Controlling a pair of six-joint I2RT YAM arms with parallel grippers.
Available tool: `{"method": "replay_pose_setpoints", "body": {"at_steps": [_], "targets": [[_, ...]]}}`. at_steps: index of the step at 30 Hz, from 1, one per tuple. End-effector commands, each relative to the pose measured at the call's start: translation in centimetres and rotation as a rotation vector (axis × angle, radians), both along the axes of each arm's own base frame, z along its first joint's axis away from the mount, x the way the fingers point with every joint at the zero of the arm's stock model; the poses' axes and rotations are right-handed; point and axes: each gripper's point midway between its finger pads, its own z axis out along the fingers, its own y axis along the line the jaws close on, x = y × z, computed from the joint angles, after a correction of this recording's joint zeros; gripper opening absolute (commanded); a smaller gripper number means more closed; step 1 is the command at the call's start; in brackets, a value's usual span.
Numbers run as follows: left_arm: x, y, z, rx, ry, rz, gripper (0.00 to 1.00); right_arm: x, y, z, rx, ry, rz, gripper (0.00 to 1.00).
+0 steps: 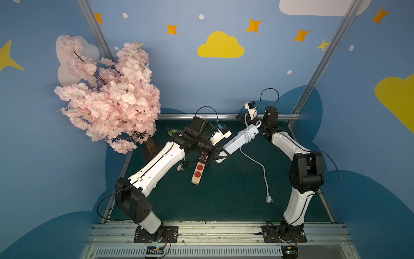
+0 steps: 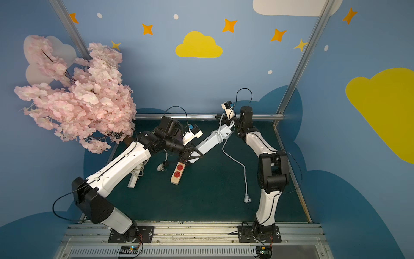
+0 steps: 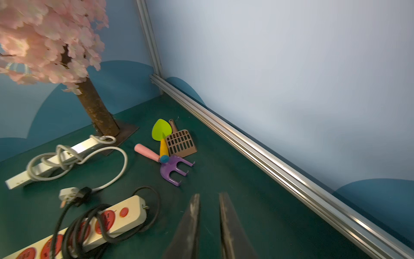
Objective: Wrap the cord around the power strip
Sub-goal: Wrap the power cord around the power strip.
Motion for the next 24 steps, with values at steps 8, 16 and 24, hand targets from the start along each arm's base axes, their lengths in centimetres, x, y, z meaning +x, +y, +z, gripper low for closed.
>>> {"method": "replay_pose_setpoints", "body": {"at_steps": [8, 16, 24], "targets": [[-2.2, -0.2, 10.7, -0.287, -0.243, -0.114, 0.03, 4.2, -1.5, -5.3, 0.053, 0.062, -0.246, 0.45], [2.1, 1.9, 13.8, -0.393, -0.268, 0.066, 0.03, 3.3, 0.5, -8.2, 0.072, 0.122, -0.205, 0.11], [10.0, 6.7, 13.3, -0.237, -0.324, 0.367, 0.02, -3.0, 2.5, -10.7, -0.025, 0.176, -0.224, 0.00]]}}
